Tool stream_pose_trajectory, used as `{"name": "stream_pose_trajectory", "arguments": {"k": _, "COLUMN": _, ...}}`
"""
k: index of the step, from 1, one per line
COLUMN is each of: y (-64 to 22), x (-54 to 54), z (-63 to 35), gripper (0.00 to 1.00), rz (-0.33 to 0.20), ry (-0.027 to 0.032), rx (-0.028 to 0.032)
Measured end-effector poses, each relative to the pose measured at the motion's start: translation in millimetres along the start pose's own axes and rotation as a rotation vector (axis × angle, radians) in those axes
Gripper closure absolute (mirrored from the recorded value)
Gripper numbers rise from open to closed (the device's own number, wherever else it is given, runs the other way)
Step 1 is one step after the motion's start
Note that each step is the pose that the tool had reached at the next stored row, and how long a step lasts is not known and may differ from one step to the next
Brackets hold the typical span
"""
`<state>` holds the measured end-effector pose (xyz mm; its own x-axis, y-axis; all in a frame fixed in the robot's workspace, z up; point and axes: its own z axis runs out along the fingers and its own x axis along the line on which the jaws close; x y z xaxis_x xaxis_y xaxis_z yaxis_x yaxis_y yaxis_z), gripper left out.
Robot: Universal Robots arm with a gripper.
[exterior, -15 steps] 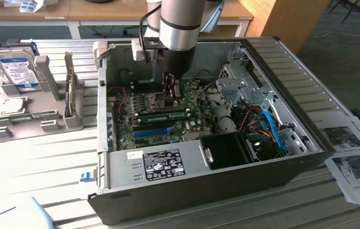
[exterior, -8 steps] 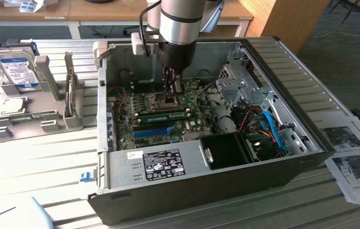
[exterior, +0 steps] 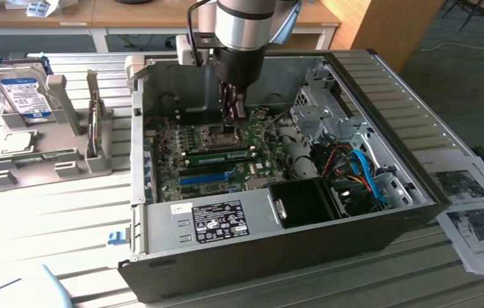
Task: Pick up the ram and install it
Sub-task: 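Press down the ram until it locks into place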
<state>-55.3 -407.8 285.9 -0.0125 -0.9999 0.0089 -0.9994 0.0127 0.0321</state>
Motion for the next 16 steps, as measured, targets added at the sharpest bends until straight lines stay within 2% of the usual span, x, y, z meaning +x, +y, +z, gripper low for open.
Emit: {"name": "stream_pose_trajectory", "arguments": {"k": 16, "y": 0.6, "x": 0.2, "z": -20.0, "gripper": 0.91, "rz": 0.000, "ry": 0.0000, "rx": 0.0000}}
